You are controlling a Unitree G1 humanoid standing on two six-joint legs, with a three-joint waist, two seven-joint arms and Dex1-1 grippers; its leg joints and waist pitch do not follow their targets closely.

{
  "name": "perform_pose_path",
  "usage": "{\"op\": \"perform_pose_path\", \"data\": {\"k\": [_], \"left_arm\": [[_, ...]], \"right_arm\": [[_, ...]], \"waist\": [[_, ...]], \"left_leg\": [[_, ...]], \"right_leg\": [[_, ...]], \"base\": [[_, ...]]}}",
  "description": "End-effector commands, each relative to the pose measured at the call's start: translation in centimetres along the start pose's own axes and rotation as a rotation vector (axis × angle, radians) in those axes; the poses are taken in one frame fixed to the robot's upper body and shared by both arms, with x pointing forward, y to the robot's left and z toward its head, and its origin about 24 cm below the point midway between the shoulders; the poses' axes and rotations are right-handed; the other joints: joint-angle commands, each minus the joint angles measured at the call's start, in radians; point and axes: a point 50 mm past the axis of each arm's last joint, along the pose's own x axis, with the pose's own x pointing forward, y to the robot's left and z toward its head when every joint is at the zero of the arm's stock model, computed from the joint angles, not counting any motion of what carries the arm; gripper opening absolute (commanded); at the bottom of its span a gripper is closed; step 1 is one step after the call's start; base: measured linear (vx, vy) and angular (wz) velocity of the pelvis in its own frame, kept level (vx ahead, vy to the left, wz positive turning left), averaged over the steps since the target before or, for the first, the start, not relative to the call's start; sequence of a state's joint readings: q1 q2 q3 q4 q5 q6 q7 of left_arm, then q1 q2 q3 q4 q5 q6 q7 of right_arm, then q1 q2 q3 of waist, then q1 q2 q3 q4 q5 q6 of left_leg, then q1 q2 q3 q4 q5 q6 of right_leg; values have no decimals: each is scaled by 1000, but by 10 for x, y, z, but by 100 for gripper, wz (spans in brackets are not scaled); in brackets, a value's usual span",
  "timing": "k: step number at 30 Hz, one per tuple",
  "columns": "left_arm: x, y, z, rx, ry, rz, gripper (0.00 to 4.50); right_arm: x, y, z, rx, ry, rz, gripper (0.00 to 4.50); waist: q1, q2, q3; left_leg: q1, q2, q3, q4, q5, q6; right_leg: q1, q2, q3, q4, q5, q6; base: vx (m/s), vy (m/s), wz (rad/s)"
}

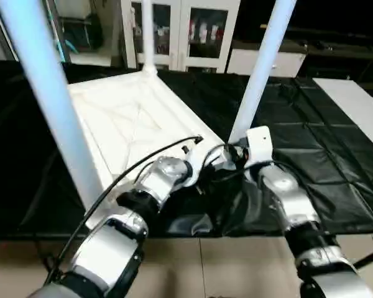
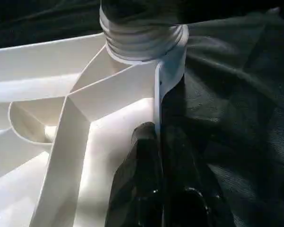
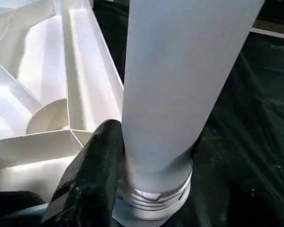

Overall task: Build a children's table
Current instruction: Rotate leg to tighten

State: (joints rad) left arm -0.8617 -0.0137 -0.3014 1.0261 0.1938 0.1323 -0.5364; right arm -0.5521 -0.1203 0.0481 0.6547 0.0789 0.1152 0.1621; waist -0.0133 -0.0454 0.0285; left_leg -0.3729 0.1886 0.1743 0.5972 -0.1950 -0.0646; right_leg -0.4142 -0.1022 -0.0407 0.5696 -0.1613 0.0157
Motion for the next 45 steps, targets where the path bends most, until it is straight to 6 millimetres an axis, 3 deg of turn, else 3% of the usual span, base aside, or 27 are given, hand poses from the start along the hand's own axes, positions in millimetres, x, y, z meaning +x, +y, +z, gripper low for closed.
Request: {"op": "perform_pose_path", "data": {"k": [1,5,7,9,12,14,16,17,18,20,22,24,26,28,29,33,36,37,38,40,45], "left_arm": [[-1,7,30,50,-135,63,0],[-4,11,23,86,-123,56,0],[-5,13,19,93,-113,52,0],[-7,14,14,109,-103,37,0],[-9,13,6,115,-91,-16,0],[-12,13,1,109,-83,-58,0],[-16,13,-4,111,-92,-130,0],[-16,13,-4,111,-92,-130,0],[-17,12,-5,106,-93,-156,0],[-24,10,-10,115,-107,-262,0],[-34,8,-19,124,-106,-401,0],[-37,8,-21,129,-100,-429,0],[-45,9,-29,135,-69,-484,0],[-48,8,-32,137,-63,-516,0],[-54,6,-35,137,-61,-575,0],[-62,2,-38,137,-66,-659,0],[-66,0,-38,157,-65,-688,0],[-66,0,-38,167,-55,-695,0],[-66,0,-38,167,-55,-695,0],[-67,0,-37,172,-47,-696,0],[-68,2,-36,169,-40,-683,0]], "right_arm": [[-2,11,-25,-22,115,46,191],[-9,15,-16,111,15,185,191],[-14,13,-11,145,-38,231,246],[-23,8,-6,166,-89,272,262],[-38,-7,3,175,-147,298,295],[-50,-19,9,150,-166,338,302],[-65,-29,14,110,-161,424,336],[-65,-29,14,110,-161,424,336],[-70,-31,15,88,-154,453,343],[-86,-42,16,6,-119,540,353],[-109,-59,19,-94,-56,630,386],[-115,-62,20,-111,-38,650,391],[-128,-74,23,-162,13,680,420],[-132,-78,22,-191,49,683,434],[-135,-82,19,-229,86,677,434],[-131,-83,13,-271,110,669,446],[-120,-63,6,-274,114,765,446],[-107,-55,3,-274,114,791,446],[-107,-55,3,-274,114,791,446],[-98,-47,2,-260,109,825,446],[-86,-39,-1,-288,137,912,446]], "waist": [[7,-5,-47],[21,-8,-48],[26,-8,-47],[38,-10,-48],[40,-12,-52],[49,-7,-54],[55,-10,-51],[59,-5,-50],[59,-5,-48],[65,-6,-47],[73,-14,-45],[82,-12,-42],[80,-12,-39],[76,-10,-37],[77,-10,-38],[72,-11,-41],[70,-11,-43],[70,-11,-46],[66,-9,-46],[68,-9,-47],[71,-10,-50]], "left_leg": [[6,25,-8,-91,-368,24],[9,27,-2,-88,-334,52],[7,28,0,-89,-310,57],[14,29,4,-85,-304,71],[-11,31,-6,-92,-232,85],[9,34,0,-82,-206,90],[4,34,2,-83,-179,100],[6,35,3,-82,-181,107],[8,36,4,-83,-187,106],[9,37,3,-84,-208,103],[7,39,5,-84,-208,109],[9,41,5,-86,-229,107],[13,43,4,-90,-282,84],[16,44,4,-91,-305,71],[14,45,2,-92,-307,61],[12,43,5,-92,-284,54],[13,43,9,-88,-265,69],[14,43,11,-86,-250,73],[11,41,12,-86,-236,74],[17,43,16,-83,-225,80],[16,43,18,-79,-193,89]], "right_leg": [[34,-31,15,-76,-353,-165],[38,-33,17,-73,-317,-173],[38,-31,18,-70,-293,-182],[35,-32,21,-70,-281,-184],[58,-36,17,-57,-255,-159],[45,-33,20,-58,-202,-194],[50,-31,21,-49,-156,-215],[51,-32,22,-50,-155,-217],[47,-33,23,-51,-160,-220],[51,-34,23,-54,-184,-221],[52,-35,25,-53,-197,-222],[49,-38,27,-55,-237,-214],[41,-40,26,-64,-334,-191],[34,-38,26,-68,-367,-183],[37,-39,26,-68,-366,-179],[36,-38,26,-60,-319,-188],[35,-36,24,-55,-272,-204],[35,-36,23,-51,-252,-211],[36,-35,22,-48,-233,-220],[34,-34,23,-44,-194,-238],[40,-37,23,-36,-149,-252]], "base": [[0,0,0],[0,0,0],[0,0,0],[0,0,0],[0,0,0],[0,0,0],[0,0,0],[0,0,0],[0,0,0],[0,0,0],[0,0,0],[0,0,0],[0,0,0],[0,0,0],[0,0,0],[0,0,0],[0,0,0],[0,0,0],[0,0,0],[0,0,0],[0,0,0]]}}
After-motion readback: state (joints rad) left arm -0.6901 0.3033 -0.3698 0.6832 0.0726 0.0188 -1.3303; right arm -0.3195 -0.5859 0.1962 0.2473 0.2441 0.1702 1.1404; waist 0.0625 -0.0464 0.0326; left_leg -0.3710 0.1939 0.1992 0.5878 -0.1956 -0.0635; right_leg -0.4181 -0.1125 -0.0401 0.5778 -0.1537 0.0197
